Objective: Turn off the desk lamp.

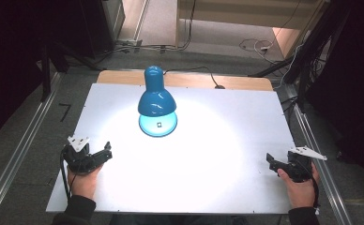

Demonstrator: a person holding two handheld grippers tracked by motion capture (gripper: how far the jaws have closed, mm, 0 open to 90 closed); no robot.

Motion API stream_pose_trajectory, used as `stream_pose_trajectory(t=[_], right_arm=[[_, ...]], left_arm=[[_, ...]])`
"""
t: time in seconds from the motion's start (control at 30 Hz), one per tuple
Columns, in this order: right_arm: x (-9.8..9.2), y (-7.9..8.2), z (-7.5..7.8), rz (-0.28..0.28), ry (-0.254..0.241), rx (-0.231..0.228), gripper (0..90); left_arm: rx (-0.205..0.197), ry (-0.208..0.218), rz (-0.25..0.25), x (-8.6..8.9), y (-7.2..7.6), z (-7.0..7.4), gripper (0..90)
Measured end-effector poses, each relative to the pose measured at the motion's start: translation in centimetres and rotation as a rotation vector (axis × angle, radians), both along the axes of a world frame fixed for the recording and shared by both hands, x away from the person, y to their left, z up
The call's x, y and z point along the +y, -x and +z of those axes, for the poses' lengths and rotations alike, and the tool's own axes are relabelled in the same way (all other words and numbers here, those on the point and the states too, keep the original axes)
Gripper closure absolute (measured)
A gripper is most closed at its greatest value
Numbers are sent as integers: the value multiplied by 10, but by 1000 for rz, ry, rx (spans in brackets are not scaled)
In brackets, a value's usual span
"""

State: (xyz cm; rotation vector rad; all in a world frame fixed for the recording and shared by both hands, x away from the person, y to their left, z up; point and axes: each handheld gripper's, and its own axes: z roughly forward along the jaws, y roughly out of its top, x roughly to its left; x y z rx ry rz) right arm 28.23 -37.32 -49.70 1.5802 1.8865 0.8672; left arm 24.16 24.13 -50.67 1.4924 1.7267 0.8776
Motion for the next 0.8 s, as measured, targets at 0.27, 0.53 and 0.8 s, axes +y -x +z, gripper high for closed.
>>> stream_pose_trajectory(t=[0.27,0.53,0.8], right_arm=[[1,2,3,-2,-22,-18,130],[-1,7,9,-10,-48,-48,130],[-1,7,8,-10,-51,-48,130]], left_arm=[[-4,-19,-35,-12,-1,1,70],[-9,-16,-44,-18,-2,2,70],[-6,3,-60,-23,-6,3,71]])
